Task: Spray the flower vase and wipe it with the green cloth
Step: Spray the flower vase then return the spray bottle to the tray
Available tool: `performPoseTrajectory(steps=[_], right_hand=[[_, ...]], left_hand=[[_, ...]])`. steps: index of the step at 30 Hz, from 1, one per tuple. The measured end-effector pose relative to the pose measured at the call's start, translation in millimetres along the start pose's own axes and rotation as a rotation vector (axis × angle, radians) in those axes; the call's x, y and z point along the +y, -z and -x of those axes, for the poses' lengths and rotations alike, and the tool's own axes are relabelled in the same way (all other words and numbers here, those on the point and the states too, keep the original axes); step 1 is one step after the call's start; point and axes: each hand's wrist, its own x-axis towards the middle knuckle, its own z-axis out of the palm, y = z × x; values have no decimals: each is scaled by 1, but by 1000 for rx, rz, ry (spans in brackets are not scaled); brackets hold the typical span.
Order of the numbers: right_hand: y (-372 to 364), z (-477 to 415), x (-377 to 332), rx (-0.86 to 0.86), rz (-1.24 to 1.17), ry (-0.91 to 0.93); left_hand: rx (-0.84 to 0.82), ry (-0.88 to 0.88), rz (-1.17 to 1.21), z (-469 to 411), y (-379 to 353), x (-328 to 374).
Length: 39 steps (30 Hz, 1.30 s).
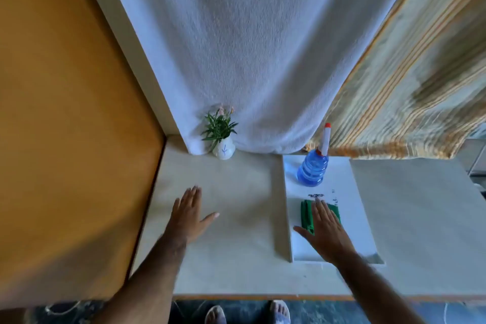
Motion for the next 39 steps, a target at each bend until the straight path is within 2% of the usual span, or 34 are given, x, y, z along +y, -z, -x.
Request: performPoseTrajectory(steps=[3,8,14,20,26,29,35,39], right_hand=[[-16,7,3,3,-10,-77],[-48,15,12,-12,21,-52],[-58,13,20,-23,4,-42],[-21,-14,10,87,-301,-169],[50,-90,1,449,-722,-165],[80,-125,0,562,-821,-186],[87,-159,4,514,-970,-188],[76,-158,4,553,-1033,-195]], left_hand=[[-65,23,-70,4,-20,-4],[-155,-20,-131,18,-48,-18],[-162,-16,-151,19,-66,-28],[-154,-11,-137,18,-71,-30],[-171,-36,-135,19,-72,-31],[-182,-19,-171,17,-76,-32],[-183,-11,-180,16,-81,-34],[-190,-15,-168,16,-81,-34]])
